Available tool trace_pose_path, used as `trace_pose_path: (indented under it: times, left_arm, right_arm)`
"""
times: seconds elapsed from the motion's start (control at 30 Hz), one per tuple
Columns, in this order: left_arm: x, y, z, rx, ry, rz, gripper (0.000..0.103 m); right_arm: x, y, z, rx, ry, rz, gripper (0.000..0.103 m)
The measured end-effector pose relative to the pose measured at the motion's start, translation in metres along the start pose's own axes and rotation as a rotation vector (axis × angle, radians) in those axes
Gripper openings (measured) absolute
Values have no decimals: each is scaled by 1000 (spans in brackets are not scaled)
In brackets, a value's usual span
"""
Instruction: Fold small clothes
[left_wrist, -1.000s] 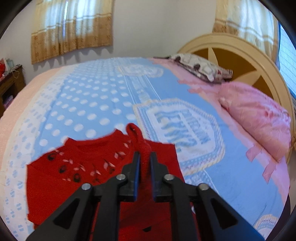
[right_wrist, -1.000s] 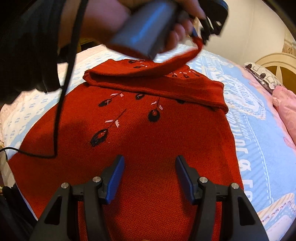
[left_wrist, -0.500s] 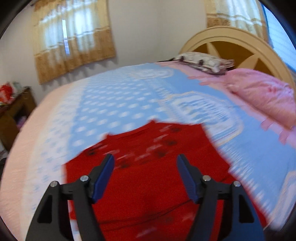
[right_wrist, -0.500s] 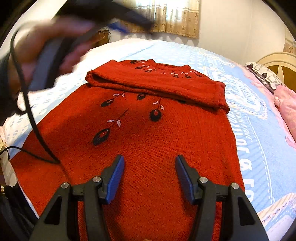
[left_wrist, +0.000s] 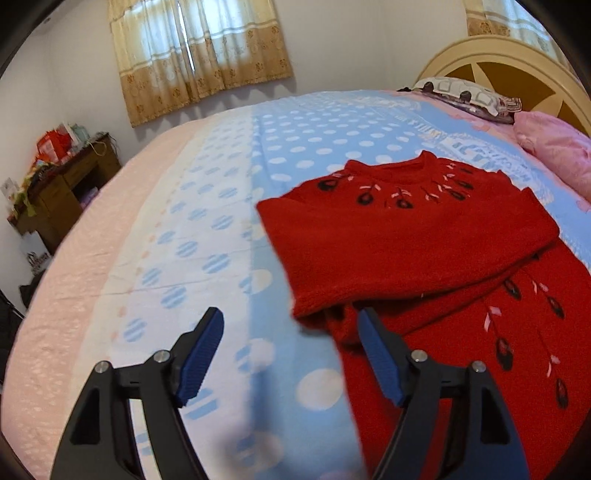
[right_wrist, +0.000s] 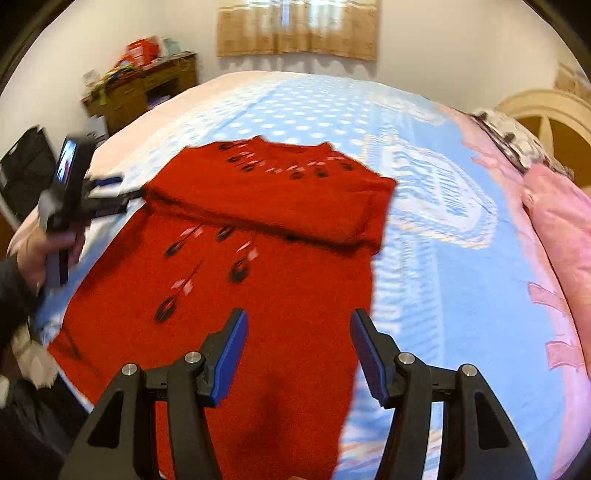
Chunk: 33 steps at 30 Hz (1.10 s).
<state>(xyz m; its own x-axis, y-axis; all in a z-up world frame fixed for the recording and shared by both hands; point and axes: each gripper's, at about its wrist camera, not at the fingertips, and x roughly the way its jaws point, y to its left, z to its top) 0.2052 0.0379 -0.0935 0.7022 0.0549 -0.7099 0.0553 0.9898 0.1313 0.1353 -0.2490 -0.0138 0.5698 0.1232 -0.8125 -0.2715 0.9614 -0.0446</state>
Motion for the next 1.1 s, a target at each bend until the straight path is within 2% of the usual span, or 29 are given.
trace_pose_path:
  times: [0.07,0.1,0.17,0.23,0.33,0.47,0.57,0.63,0.67,0.7,0.73,0.9,1.03,1.1]
  left_arm:
    - [5,4,-2,-16,11,-3,82]
    - [12,4,-1,-18,27,8,86]
    - [24,11,-3,-34,51,47,87]
    - [31,17,-8,-39,72,58,94]
    - [33,31,-12,-107,77,23,98]
    - [35,37,-18,-152,70,4,102]
    - [36,40,-20,-179,73,-17,103]
    - [38,42,-21,-195,84,-39,103]
    - [40,43,-20,-197,88,-44,103]
    - [40,44,-21,-203,91,-49,103]
    - [40,44,-21,-205,91,-51,103]
    - [40,47,-22,-224,93,-57,103]
    - [40,46,-22,-227,93,-46,103]
    - [39,46,-23,-224,91,-41,103]
  right_arm:
    - [8,-9,12,20,11,-27,60]
    - [15,-12,18,30,17,-37,60]
    - [31,-16,29,40,29,-47,60]
    - [49,-18,39,48,35,-55,60]
    - [82,-25,52,79,53,-89,60]
    - [128,-43,65,199,87,-57,60]
    - [147,-48,66,235,103,-66,59]
    - [150,-45,66,219,99,-63,30]
    - [147,-41,67,195,83,-90,27]
    - [141,-38,67,180,66,-104,15]
    - [139,-39,68,178,53,-104,8]
    - [116,-53,75,207,-26,-146,7]
    - [138,-64,68,203,38,-208,7]
    - [154,-69,60,215,84,-182,8]
